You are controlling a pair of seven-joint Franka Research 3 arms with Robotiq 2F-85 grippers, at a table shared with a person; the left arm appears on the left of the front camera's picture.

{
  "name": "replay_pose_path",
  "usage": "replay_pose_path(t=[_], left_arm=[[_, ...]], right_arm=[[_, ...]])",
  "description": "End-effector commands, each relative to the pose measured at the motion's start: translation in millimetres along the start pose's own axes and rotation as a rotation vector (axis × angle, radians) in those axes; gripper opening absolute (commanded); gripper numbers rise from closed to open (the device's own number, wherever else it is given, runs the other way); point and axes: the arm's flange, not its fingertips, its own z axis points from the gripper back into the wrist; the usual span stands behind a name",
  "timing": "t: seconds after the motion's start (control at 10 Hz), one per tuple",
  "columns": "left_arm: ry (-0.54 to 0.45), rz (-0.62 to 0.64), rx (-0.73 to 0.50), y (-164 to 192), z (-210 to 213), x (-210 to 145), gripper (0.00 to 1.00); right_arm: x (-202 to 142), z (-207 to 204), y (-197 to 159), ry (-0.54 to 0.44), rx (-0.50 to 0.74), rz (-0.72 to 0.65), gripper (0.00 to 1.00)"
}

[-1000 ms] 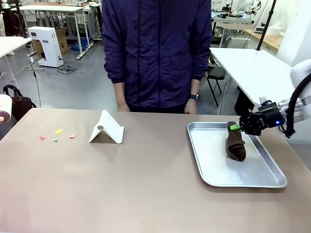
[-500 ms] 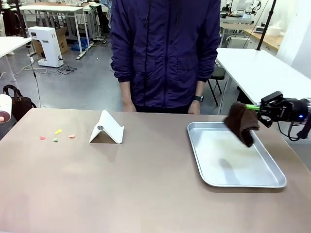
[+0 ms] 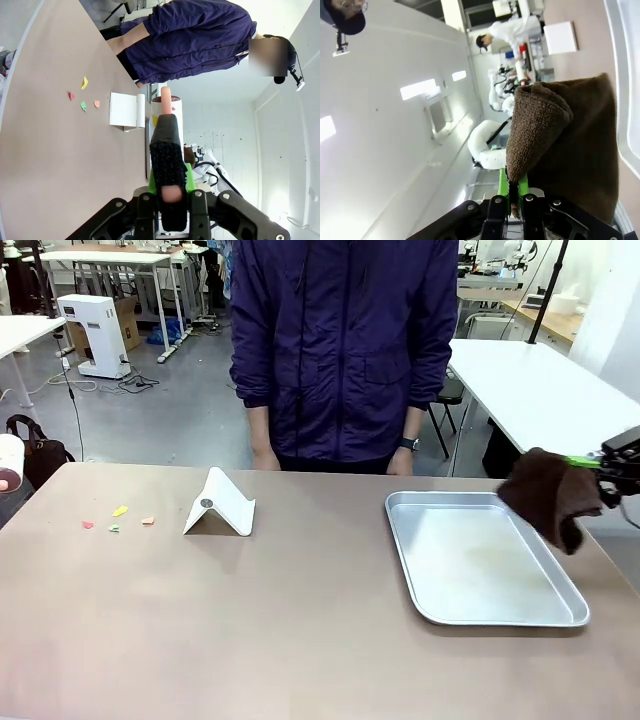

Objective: Clean the surface of the table.
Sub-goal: If a person points to the right, clean the right side of the table with your right hand, and if they point to the left, clean the left side with your left hand.

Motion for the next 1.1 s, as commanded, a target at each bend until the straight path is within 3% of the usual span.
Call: replay_pose_path(t=[0.0,1.0], left_arm=[[0.008,-0.016,-0.013,-2,1,-2,0.00],[0.008,-0.016,-0.013,-2,1,-2,0.00]], right_arm=[[-33,10,6,-0.107,-0.035,0.081,0.07],[-38,29,5,-0.117,-0.011,0.077,0.07]])
